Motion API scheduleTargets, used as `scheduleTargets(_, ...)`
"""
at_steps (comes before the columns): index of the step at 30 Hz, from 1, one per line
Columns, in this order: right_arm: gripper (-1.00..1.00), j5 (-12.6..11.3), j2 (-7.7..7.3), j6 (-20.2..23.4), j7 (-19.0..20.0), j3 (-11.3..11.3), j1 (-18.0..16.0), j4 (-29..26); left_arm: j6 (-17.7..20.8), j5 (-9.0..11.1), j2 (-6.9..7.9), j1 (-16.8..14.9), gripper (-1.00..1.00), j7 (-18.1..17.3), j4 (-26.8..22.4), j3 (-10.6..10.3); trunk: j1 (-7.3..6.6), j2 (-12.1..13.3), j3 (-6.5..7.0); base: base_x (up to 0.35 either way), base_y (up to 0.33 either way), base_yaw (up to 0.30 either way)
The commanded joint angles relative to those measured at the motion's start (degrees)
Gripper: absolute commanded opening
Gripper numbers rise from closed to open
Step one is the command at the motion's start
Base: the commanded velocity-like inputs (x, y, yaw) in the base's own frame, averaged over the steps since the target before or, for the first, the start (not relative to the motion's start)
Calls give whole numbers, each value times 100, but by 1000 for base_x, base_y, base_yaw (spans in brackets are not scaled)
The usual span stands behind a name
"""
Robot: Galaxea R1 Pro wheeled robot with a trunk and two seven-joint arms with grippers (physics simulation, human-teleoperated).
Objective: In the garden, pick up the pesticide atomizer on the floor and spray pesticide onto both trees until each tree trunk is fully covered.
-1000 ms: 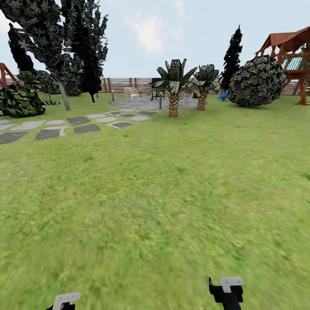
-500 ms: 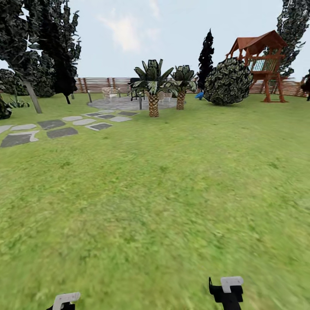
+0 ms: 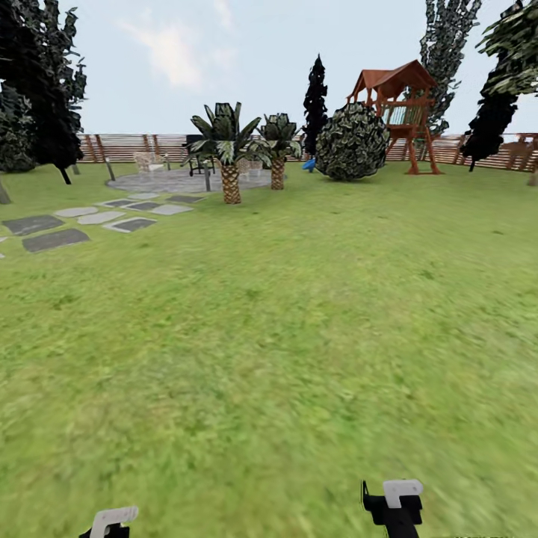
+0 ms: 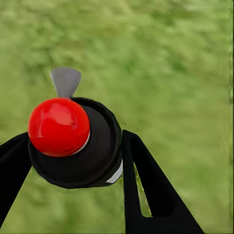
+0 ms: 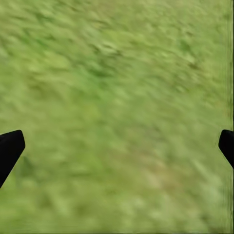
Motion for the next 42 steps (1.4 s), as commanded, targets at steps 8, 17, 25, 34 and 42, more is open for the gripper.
scheduleTargets(8,100,61,1,-15,-29,-30,-6,13,-20,-70,-9,-3,-100,-16,20,43,1,-2,-5,269,-150,-300)
scheduleTargets(17,100,61,1,-15,-28,-30,-6,14,-18,-48,-1,-3,-100,-8,24,56,1,-2,-5,279,-162,-300)
scheduleTargets(25,100,61,1,-15,-28,-30,-6,14,-19,-1,32,-3,-100,-47,-15,80,1,-2,-5,51,-32,-300)
scheduleTargets(34,100,66,1,-15,-28,-30,-6,14,-7,-47,11,-3,-100,-23,-16,54,1,-2,-5,0,0,-300)
scheduleTargets(42,100,69,9,-15,-28,-24,-6,14,8,-73,-1,-3,-100,-8,-20,50,1,-2,-5,192,0,-300)
